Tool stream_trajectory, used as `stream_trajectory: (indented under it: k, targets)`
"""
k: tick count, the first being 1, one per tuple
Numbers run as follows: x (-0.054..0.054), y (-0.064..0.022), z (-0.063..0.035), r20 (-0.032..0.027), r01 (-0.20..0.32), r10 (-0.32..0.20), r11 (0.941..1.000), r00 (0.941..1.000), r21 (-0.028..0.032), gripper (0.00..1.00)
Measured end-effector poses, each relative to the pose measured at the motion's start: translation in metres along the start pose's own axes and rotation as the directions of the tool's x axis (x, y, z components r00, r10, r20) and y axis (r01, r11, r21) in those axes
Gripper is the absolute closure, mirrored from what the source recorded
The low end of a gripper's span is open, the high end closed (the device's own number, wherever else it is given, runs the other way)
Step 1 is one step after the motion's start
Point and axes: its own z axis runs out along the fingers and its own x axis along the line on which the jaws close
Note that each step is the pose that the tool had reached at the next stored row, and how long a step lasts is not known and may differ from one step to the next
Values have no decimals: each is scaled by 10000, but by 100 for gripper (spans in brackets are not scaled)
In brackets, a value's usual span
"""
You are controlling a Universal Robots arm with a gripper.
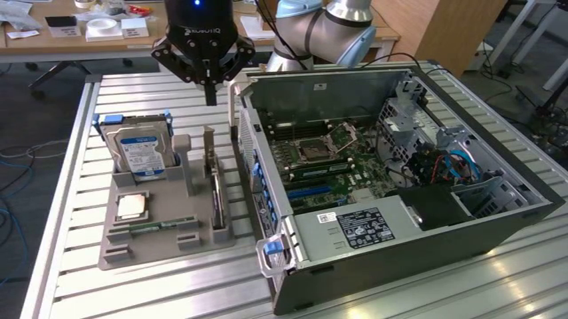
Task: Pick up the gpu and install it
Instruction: 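Reach for the gpu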
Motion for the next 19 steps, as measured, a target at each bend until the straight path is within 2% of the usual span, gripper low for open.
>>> stream_trajectory:
  k: [19]
  targets:
    - [87, -216, -9, 1, 0, 0, 10000, 10000, 0, 89]
